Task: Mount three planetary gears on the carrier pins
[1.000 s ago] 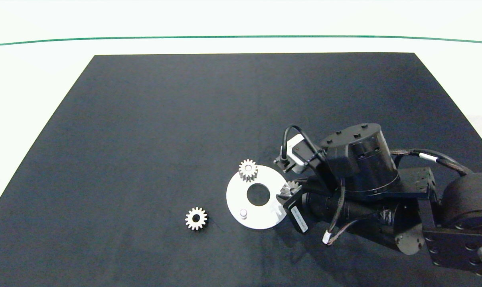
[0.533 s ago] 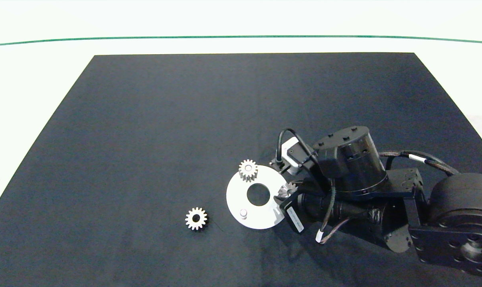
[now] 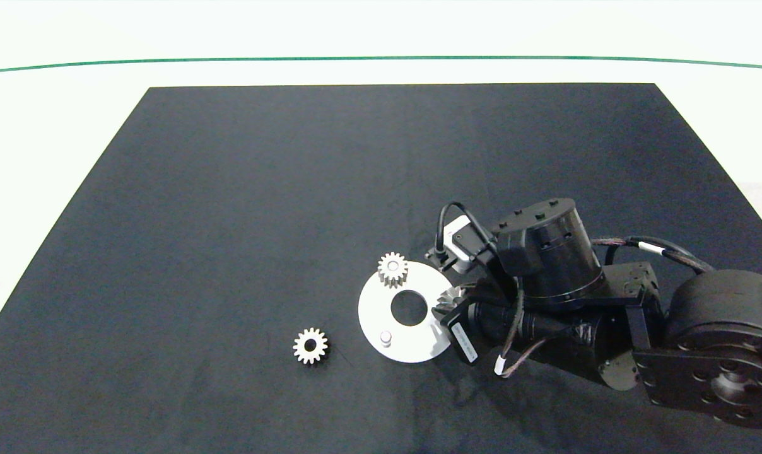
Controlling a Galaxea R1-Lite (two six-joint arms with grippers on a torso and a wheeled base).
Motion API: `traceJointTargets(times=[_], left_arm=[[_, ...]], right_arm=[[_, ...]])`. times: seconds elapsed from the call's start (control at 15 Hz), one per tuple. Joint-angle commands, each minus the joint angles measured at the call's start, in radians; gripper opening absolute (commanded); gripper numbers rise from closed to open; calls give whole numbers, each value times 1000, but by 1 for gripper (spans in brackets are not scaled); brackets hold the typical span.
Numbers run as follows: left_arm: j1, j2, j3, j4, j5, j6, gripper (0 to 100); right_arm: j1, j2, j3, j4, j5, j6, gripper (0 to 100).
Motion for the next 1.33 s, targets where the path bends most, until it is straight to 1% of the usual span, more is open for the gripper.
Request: traceJointTargets(times=[0.07, 0.67, 0.73, 0.8, 0.87, 0.93, 1.0, 1.07, 1.13, 1.2, 1.27, 1.33], left_arm=[[-2, 3, -1, 3, 1, 1, 100], [-2, 0, -1, 3, 1, 1, 100], [-2, 0, -3, 3, 1, 1, 100], [-3, -3, -1, 3, 1, 1, 100], [-9, -6, 6, 3, 1, 1, 100], [-20, -8, 13, 6, 1, 1, 100], [-25, -5, 11, 13, 1, 1, 100], [-25, -2, 13, 18, 1, 2, 100], [-25, 3, 19, 19, -1, 5, 100], [-25, 9, 42, 19, -7, 13, 100], [-23, 20, 62, 19, -21, 33, 100], [-23, 35, 86, 18, -38, 67, 100]], right_arm=[[-6, 5, 4, 0, 1, -2, 100], [-6, 3, 6, -1, 1, 1, 100], [-5, -8, 12, 0, 0, 3, 100], [0, -58, 36, 0, -11, -2, 100], [9, -158, 72, 11, -31, -6, 100], [31, -271, 119, 17, -62, -9, 100], [52, -408, 168, 28, -106, -11, 100], [58, -546, 210, 74, -135, -23, 100], [46, -695, 245, 149, -160, -32, 100], [8, -850, 286, 233, -180, -40, 100], [-52, -983, 311, 298, -185, -64, 100], [-126, -1112, 326, 345, -183, -103, 100]])
